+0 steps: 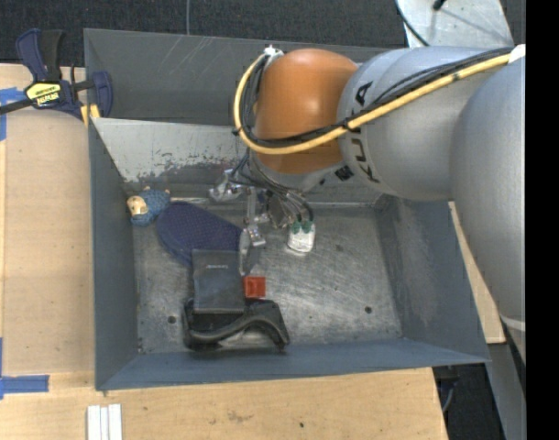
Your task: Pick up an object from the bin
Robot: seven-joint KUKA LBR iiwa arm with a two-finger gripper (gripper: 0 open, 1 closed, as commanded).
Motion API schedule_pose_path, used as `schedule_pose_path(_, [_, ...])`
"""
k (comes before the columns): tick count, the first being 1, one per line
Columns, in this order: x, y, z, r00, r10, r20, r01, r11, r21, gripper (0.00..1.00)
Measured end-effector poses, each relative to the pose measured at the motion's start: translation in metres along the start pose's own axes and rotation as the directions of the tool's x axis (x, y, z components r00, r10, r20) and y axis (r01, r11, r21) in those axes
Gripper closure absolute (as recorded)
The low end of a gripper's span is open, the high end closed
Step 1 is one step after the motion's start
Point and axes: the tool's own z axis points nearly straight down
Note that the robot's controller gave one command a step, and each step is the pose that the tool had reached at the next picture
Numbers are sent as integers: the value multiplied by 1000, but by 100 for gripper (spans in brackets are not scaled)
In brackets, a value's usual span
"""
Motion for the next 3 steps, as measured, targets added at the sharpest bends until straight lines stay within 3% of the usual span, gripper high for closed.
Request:
schedule_pose_path(1, [-27, 4, 74, 999, -44, -11, 44, 999, 2, 0])
schedule_pose_path(2, [-34, 5, 63, 999, -43, 15, 43, 999, 0, 100])
schedule_pose_path(3, [-10, 31, -107, 979, -206, 2, 206, 979, 2, 100])
